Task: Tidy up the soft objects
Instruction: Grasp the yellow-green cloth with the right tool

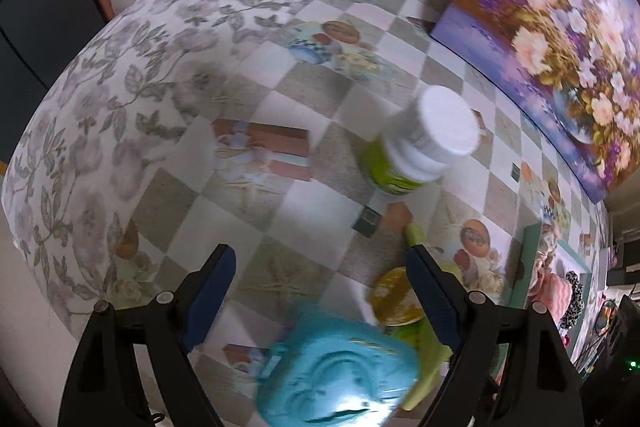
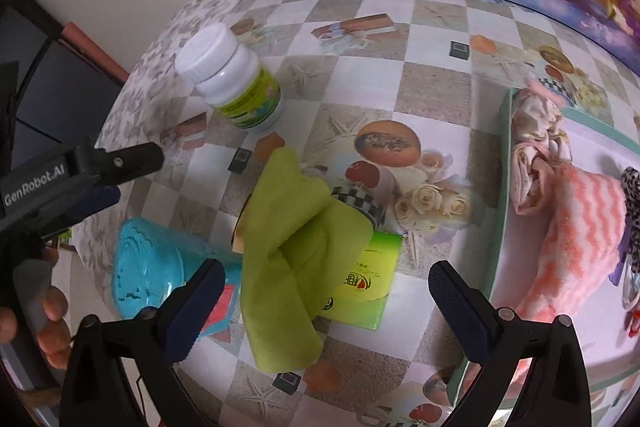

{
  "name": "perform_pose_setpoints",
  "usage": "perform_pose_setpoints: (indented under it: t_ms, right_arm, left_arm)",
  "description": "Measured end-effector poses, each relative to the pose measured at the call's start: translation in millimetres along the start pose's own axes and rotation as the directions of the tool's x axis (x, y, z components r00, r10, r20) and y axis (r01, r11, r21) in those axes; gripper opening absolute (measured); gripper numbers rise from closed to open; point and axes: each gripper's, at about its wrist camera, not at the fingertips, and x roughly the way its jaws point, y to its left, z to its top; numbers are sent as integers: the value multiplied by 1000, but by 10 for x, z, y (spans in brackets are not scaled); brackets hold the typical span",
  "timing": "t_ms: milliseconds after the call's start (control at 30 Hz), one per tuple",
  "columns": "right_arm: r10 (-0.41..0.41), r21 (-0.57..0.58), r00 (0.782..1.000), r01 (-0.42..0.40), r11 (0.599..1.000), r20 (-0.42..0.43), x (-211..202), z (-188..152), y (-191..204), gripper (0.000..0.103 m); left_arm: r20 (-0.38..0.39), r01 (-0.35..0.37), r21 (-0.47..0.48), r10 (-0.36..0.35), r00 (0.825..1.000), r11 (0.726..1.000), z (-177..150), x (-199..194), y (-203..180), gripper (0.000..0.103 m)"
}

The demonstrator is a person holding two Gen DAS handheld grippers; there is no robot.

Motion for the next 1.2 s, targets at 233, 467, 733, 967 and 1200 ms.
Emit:
perform_pose_setpoints:
  t_ms: [233,467,733,967,1200]
  right_arm:
    - [21,-41,1000,-21,999,-14,57,-24,96,85]
    - [42,-62,999,-42,997,-16,78,-52,156,55]
    - [51,-55,998,-52,997,-23,143,-23,149,34]
    - [55,-86,998,-58,995,-40,196,-40,189,20]
    - [62,-66,997,-64,996,-36,205,1,134,11]
  left_arm:
    - [16,28,-26,-27,1000,999,40,-5,241,87]
    - [14,105,1,-105,994,994,33,47,353,87]
    - [43,93,-24,-92,995,995,73,74,577,87]
    - [42,141,-23,-140,989,990,64,160,681,87]
    - [34,176,-41,-174,984,984,81,310,844,87]
